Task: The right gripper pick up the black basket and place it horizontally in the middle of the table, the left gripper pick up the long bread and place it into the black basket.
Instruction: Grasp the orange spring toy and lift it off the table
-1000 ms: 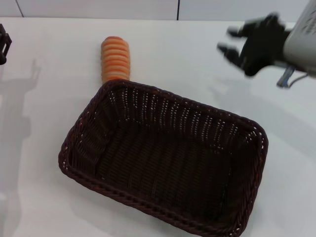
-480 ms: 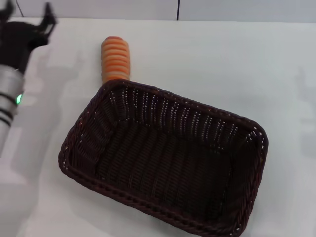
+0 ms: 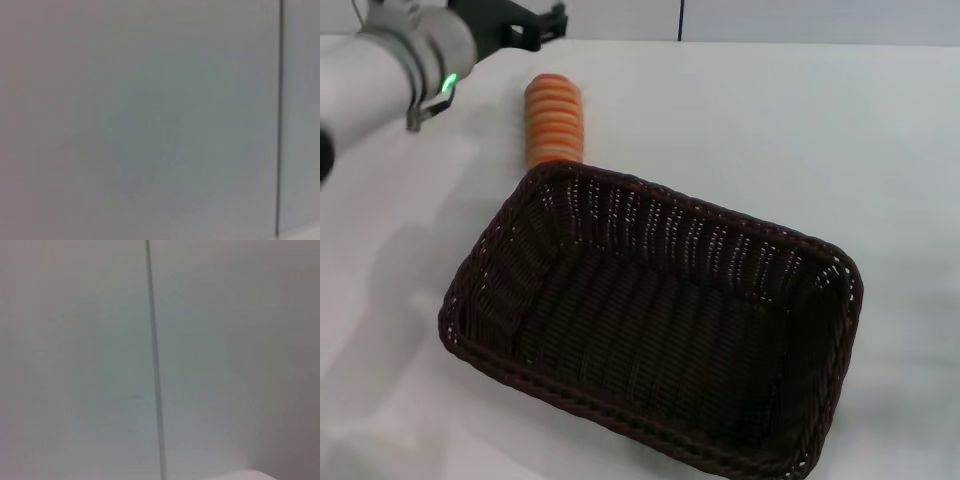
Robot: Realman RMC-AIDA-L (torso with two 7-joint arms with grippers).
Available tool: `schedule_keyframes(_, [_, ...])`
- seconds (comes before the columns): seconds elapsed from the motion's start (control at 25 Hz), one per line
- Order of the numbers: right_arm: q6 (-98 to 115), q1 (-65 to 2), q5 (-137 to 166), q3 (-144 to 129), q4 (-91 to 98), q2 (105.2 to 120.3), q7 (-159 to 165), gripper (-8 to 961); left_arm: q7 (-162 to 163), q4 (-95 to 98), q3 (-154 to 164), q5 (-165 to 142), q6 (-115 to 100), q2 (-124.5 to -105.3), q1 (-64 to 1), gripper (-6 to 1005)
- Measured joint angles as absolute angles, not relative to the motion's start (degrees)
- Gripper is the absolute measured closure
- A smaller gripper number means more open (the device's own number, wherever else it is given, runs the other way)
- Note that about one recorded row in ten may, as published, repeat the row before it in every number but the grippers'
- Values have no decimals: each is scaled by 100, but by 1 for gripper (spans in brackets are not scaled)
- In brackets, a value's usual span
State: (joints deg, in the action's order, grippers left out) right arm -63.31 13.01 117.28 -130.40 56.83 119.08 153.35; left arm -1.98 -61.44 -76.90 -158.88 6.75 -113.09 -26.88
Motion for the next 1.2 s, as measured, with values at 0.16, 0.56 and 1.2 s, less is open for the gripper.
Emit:
schedule_keyframes(0.16, [-6713, 1348, 11464, -13355, 5411, 11923, 15333, 127, -957, -6338, -8960, -15917, 3850, -11726, -3786, 154])
schedule_keyframes(0.56, [-8161, 1240, 11139, -14168, 4909, 11937, 15310, 127, -1278, -4881, -9465, -15888, 4562, -11848, -4828, 157])
schedule_keyframes(1.2, [-8401, 1220, 11012, -14363, 4863, 11907, 15298, 128, -1308, -4046, -9428, -15736, 4193, -11856, -4966, 161])
